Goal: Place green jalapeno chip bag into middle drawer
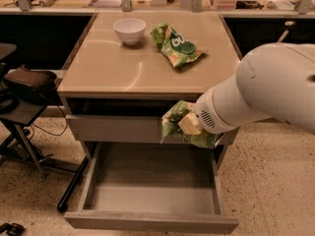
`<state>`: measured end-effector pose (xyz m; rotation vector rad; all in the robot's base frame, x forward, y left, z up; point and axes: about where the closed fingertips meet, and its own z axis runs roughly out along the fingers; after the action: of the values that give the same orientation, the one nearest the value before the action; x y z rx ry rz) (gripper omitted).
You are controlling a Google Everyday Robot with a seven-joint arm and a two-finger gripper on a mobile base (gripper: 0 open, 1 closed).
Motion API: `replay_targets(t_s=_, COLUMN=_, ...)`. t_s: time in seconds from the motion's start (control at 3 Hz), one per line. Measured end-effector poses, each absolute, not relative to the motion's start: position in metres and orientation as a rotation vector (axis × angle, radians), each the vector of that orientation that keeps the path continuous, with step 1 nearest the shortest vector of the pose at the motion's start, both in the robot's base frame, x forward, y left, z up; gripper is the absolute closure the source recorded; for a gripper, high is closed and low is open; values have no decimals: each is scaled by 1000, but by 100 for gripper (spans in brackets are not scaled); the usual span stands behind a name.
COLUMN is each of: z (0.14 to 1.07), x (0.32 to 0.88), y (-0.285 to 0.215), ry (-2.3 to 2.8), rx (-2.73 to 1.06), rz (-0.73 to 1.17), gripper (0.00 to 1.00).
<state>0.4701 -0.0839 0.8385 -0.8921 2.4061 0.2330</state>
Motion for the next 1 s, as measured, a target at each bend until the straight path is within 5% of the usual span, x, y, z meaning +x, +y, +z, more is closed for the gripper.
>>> replay_targets(t_s=1.0, z=573, x=430, y=-127, ry=2660, rx=-596, rz=320, gripper=100)
